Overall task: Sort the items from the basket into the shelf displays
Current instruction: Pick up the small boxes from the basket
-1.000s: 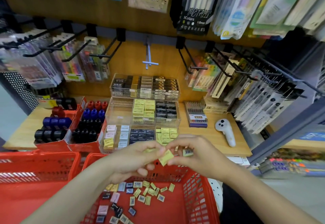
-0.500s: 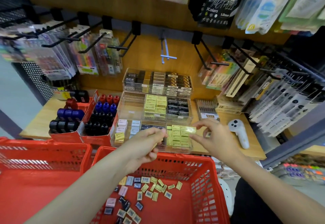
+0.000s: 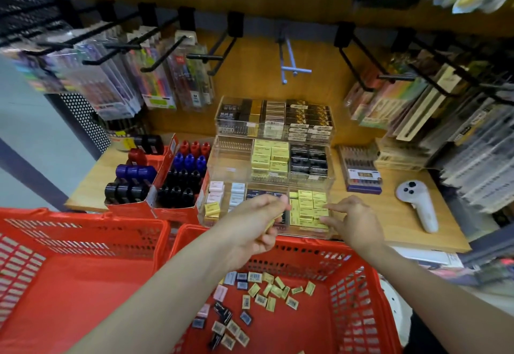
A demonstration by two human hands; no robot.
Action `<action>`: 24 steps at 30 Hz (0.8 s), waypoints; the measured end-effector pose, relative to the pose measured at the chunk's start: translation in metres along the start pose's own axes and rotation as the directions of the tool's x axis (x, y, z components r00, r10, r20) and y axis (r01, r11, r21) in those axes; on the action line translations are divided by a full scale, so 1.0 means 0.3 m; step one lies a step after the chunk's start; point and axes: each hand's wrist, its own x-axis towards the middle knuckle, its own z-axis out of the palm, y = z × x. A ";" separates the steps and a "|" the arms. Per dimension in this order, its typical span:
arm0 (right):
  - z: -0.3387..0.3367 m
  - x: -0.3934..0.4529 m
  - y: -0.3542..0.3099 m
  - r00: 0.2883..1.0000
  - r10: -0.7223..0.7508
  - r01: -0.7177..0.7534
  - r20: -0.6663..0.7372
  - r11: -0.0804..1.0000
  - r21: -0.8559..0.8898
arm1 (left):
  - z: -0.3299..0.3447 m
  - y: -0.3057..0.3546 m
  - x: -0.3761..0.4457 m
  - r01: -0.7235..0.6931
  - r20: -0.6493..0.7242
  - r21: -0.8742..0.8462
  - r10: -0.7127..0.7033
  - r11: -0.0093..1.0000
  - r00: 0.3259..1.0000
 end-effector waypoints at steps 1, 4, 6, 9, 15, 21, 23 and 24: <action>0.005 -0.003 -0.005 1.000 0.014 -0.014 -0.007 1.000 -0.023 | -0.001 -0.001 0.000 0.002 0.001 0.002 -0.002 1.000 1.000; 0.013 -0.013 -0.017 0.999 0.027 -0.029 -0.033 0.998 -0.050 | -0.002 -0.004 0.000 0.009 0.004 0.002 -0.009 1.000 1.000; 0.015 -0.008 -0.024 0.998 0.062 -0.063 -0.033 0.998 -0.005 | -0.001 -0.005 -0.005 0.009 0.000 0.013 -0.009 1.000 1.000; -0.020 0.006 -0.058 0.963 0.256 -0.271 0.090 0.899 0.343 | 0.000 -0.005 -0.013 0.003 -0.017 0.046 -0.002 0.999 1.000; -0.217 -0.117 -0.166 0.870 -0.019 -0.435 0.492 0.437 0.787 | 0.013 -0.006 -0.042 0.006 -0.006 0.079 -0.005 0.997 1.000; -0.339 -0.237 -0.280 0.885 -0.322 -0.277 0.335 0.214 0.937 | 0.026 -0.011 -0.080 0.102 0.133 -0.003 -0.101 0.995 0.986; -0.341 -0.255 -0.313 0.894 -0.303 -0.300 0.330 0.143 0.943 | 0.024 -0.013 -0.090 0.141 0.213 -0.053 -0.127 0.989 0.969; -0.336 -0.261 -0.327 0.894 -0.292 -0.326 0.341 0.100 0.940 | 0.023 -0.014 -0.092 0.145 0.252 -0.064 -0.125 0.987 0.960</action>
